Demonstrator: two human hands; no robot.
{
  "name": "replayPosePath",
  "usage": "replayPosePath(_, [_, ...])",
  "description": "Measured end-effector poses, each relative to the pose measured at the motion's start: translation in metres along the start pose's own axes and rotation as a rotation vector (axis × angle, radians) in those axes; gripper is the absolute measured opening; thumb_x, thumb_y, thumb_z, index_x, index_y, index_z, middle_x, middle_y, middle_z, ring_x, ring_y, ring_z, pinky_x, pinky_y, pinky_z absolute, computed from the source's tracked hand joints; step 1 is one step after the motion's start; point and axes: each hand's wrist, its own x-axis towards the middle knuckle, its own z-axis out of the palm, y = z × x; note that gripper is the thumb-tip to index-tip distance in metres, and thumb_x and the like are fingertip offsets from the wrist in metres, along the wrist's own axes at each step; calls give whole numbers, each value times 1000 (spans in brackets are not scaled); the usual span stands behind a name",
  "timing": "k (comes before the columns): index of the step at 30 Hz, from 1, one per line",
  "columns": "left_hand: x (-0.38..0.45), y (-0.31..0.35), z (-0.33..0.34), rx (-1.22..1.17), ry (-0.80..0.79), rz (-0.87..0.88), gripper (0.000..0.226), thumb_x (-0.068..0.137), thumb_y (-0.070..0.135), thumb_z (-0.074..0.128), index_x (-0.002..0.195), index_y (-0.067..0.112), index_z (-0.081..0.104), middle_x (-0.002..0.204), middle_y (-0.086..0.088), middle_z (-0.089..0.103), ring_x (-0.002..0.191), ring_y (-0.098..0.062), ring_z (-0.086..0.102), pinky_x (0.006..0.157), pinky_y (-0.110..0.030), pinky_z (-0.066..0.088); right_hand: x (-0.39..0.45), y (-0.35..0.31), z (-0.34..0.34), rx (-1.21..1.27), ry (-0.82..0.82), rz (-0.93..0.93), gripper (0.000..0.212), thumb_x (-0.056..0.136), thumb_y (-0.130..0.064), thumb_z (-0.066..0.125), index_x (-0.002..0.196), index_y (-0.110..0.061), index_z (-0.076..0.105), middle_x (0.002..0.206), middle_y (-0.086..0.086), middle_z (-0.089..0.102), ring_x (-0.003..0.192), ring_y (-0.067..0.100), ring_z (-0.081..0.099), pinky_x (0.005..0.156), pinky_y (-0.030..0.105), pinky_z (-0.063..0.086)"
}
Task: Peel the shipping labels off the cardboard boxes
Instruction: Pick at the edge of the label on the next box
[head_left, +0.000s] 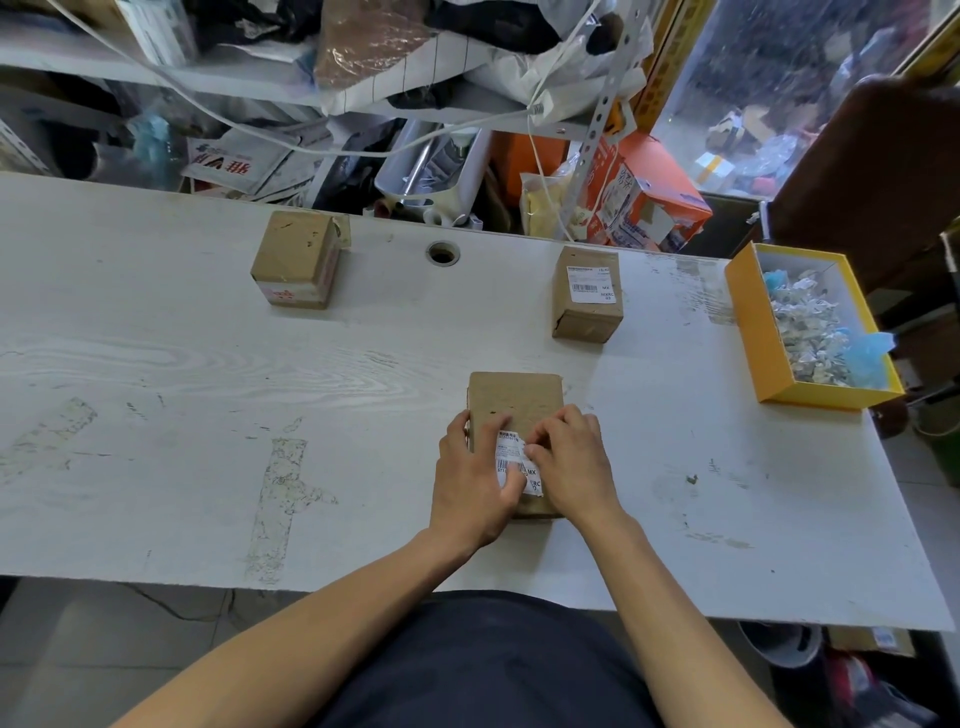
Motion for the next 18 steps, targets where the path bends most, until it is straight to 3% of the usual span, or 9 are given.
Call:
replayPosePath(4, [0, 0, -1, -1, -8, 13, 60, 80, 39, 50, 137, 40, 34, 150, -5, 26, 127, -27, 39, 95, -44, 49, -8, 5, 3, -28, 72, -129, 8, 91, -17, 60, 84, -22, 58, 89, -9, 56, 91, 17, 49, 81, 33, 41])
replayPosePath(7, [1, 0, -1, -12, -26, 12, 61, 80, 41, 48, 139, 43, 32, 153, -5, 23, 131, -27, 35, 98, -44, 47, -11, 8, 3, 49, 112, -136, 9, 89, -17, 63, 96, -22, 65, 84, -11, 59, 85, 13, 50, 80, 31, 43])
replayPosePath(9, [0, 0, -2, -31, -50, 13, 63, 83, 41, 47, 144, 45, 30, 156, -5, 18, 135, -27, 30, 104, -43, 44, -14, 11, 6, 157, 130, -96, 18, 86, -17, 68, 103, -21, 71, 86, -13, 58, 88, 12, 51, 81, 26, 43])
replayPosePath(13, [2, -6, -7, -81, -139, 36, 66, 89, 41, 50, 149, 51, 24, 162, 3, 5, 141, -26, 22, 112, -38, 33, -16, 16, 11, 364, 154, 92, 11, 79, -18, 77, 90, -21, 77, 94, -12, 52, 101, 13, 51, 87, 23, 44])
replayPosePath(18, [4, -27, -22, -133, -223, 92, 81, 76, 59, 61, 146, 60, 20, 161, 17, 6, 140, -17, 28, 111, -37, 37, -13, 12, 12, 375, 142, 129, 5, 81, -16, 75, 84, -18, 71, 99, -10, 48, 106, 11, 40, 88, 18, 34])
